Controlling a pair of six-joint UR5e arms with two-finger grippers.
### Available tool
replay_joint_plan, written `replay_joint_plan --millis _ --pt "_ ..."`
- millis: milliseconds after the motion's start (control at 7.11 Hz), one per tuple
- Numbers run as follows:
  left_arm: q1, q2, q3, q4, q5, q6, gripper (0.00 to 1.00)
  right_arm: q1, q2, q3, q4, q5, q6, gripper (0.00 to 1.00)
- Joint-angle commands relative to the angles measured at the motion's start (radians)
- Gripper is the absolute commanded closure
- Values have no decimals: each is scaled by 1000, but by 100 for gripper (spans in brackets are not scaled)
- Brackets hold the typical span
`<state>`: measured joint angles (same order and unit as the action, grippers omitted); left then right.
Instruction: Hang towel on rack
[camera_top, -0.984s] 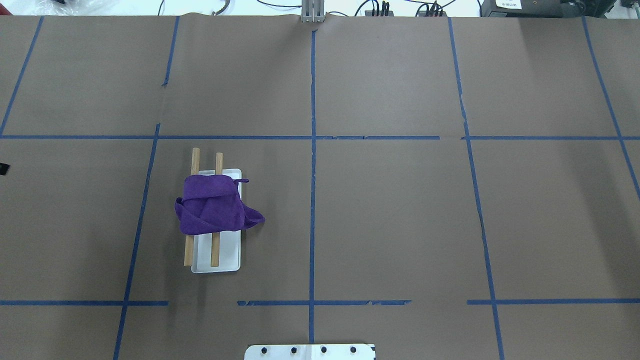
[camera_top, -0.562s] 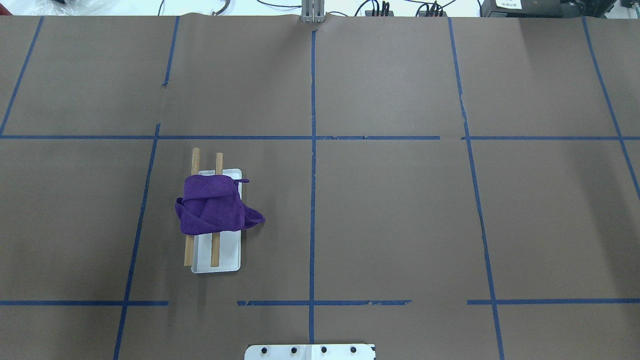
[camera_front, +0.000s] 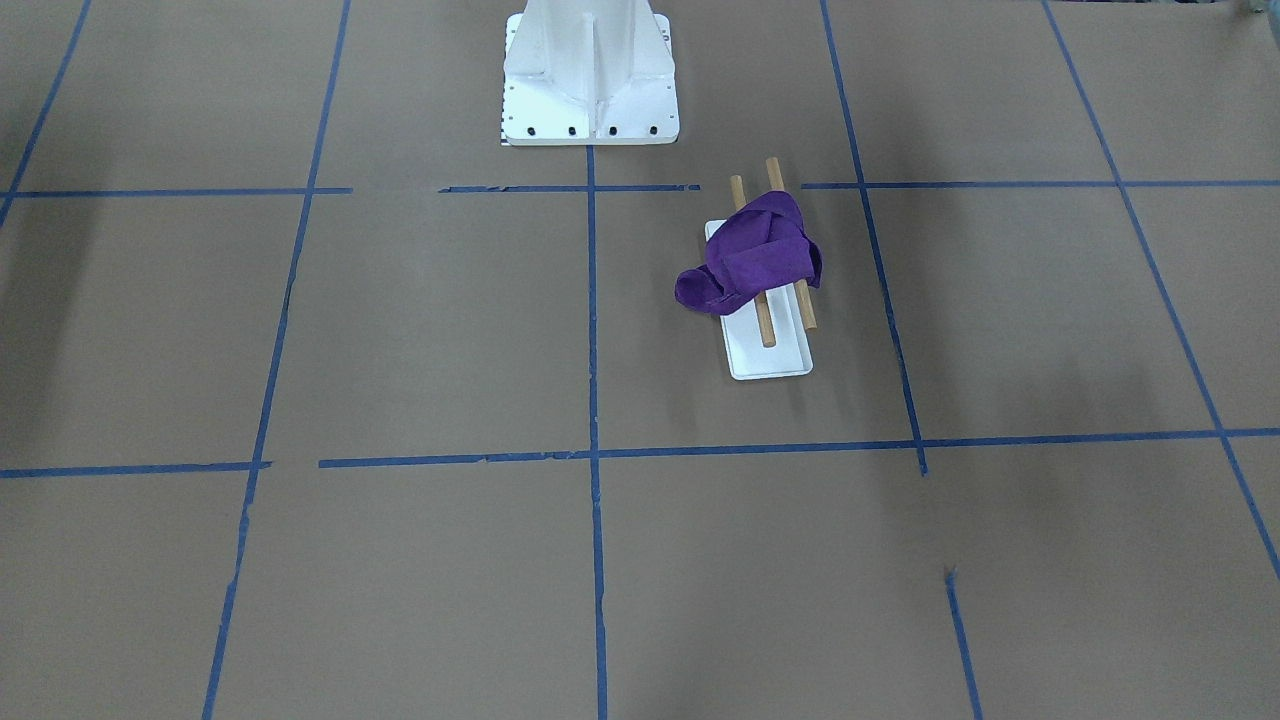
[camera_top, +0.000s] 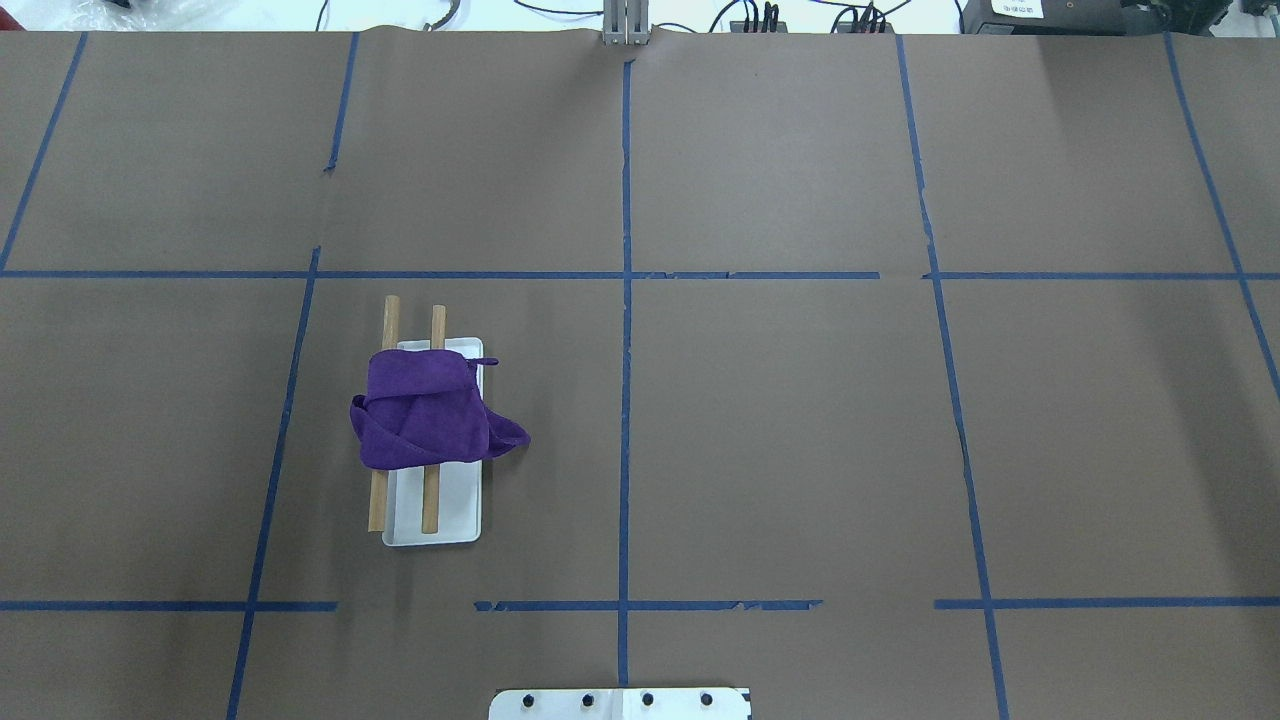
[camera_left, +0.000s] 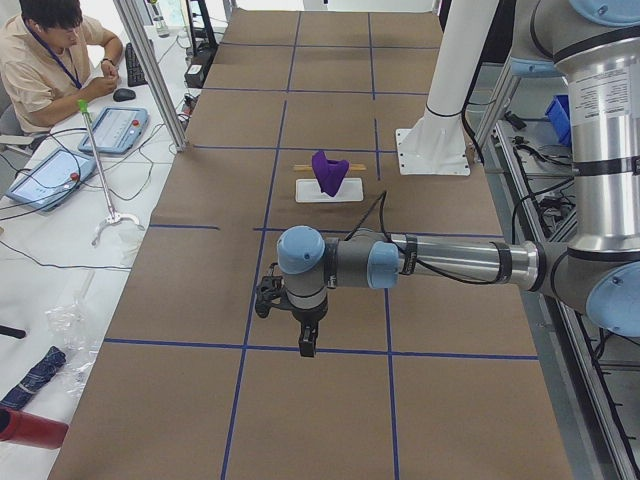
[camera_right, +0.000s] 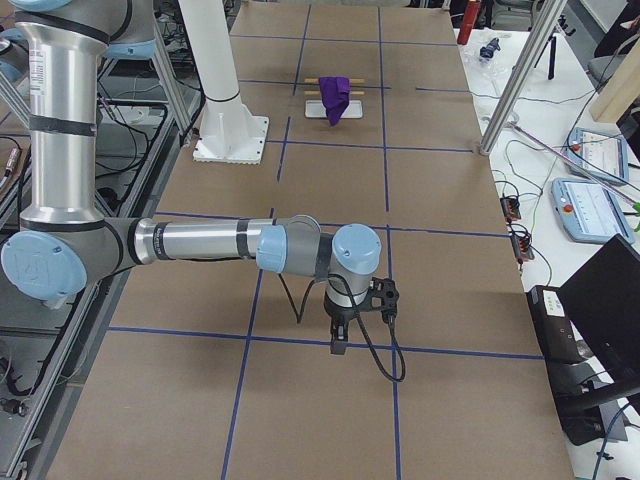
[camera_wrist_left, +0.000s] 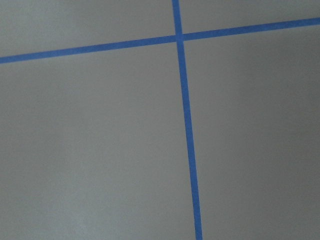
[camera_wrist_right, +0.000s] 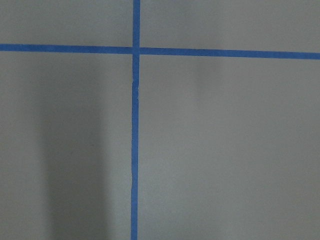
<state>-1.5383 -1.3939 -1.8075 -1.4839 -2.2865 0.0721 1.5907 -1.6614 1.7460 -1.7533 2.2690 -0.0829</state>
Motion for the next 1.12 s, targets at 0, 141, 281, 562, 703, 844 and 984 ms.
replay_joint_plan --millis 0,141,281,562,703,844,984 --pt "-31 -16 7 21 1 37 0 0 0 3 0 1 0 0" --pt "-33 -17 4 10 -1 35 0 0 -1 4 0 1 0 0" --pt "-33 -17 -9 7 -1 38 0 0 -3 6 2 3 0 0" --pt "-33 -19 -21 2 4 37 0 0 0 6 2 1 0 0" --pt "-33 -20 -24 2 1 38 0 0 0 7 2 3 0 0" --pt "-33 -27 -23 -2 1 38 0 -2 3 4 2 3 0 0" --pt "-31 -36 -6 -10 7 37 0 -2 3 4 2 3 0 0"
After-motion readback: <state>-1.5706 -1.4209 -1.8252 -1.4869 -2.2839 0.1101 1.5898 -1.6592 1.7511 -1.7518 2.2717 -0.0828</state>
